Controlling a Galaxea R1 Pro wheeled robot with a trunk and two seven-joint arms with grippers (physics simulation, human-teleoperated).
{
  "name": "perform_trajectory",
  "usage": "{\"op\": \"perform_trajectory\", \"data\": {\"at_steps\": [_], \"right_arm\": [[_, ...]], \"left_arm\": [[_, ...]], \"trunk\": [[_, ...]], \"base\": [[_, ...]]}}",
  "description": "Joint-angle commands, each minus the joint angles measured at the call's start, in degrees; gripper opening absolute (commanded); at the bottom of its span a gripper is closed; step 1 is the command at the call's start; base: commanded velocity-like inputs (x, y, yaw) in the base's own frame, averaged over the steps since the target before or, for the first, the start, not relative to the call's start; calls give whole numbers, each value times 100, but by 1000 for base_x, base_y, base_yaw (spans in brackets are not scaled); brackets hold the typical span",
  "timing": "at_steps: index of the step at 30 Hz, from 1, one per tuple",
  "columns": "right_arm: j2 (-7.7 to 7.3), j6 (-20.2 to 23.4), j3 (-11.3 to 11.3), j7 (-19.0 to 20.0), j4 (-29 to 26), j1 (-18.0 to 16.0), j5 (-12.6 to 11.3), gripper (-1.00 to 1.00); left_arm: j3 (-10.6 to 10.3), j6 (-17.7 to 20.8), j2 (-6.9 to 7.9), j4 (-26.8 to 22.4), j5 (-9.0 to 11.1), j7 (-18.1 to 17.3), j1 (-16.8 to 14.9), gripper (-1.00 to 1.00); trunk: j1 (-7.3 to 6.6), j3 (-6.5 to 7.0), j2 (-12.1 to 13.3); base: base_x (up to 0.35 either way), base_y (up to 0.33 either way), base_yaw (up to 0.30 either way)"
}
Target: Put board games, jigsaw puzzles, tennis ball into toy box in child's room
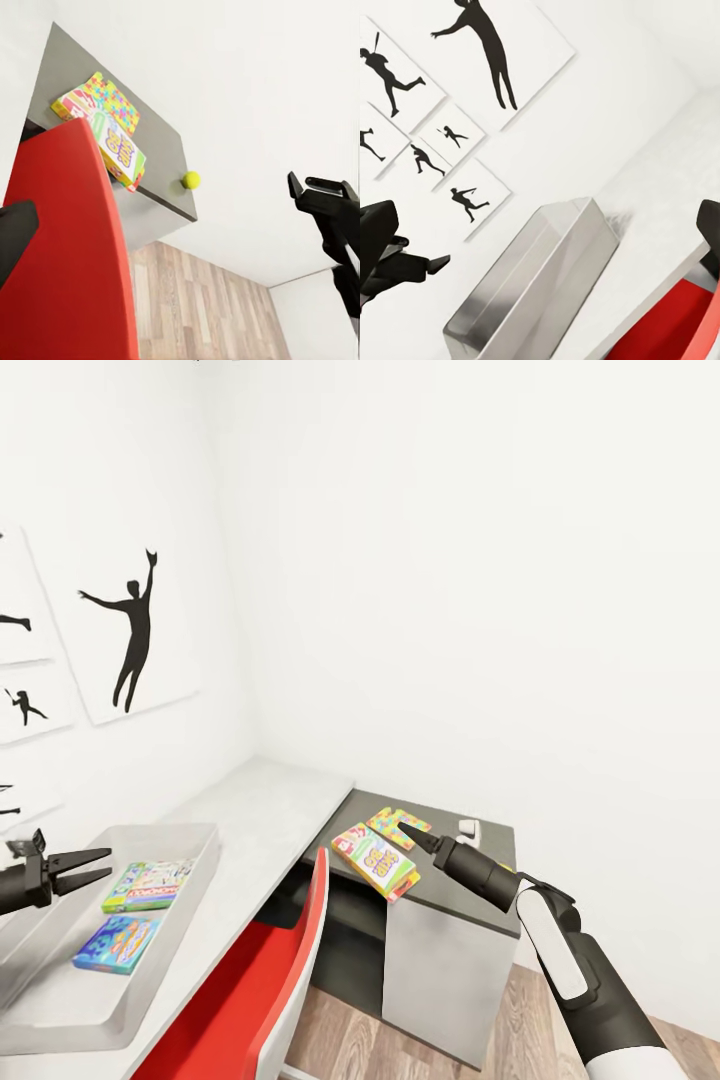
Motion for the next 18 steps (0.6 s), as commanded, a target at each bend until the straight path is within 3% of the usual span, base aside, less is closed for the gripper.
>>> {"op": "perform_trajectory", "data": {"at_steps": [1,8,14,18], "right_arm": [[-4,42,4,-11,-2,-5,-51,100],[-3,42,6,-3,6,-5,-45,100],[-4,37,4,1,8,-5,-56,100],[-4,37,4,-2,11,-1,-50,100]], "left_arm": [[-2,73,-1,0,-8,-26,-4,100],[-10,116,-10,-8,-12,-26,-4,100],[-12,118,-9,-9,-13,-26,-4,100],[-15,118,-17,-14,-13,-26,-4,100]], "trunk": [[-21,10,35],[-175,136,315],[-307,244,556],[-395,315,716]], "base": [[0,0,0],[-4,0,0],[-181,0,0],[-25,0,0]]}}
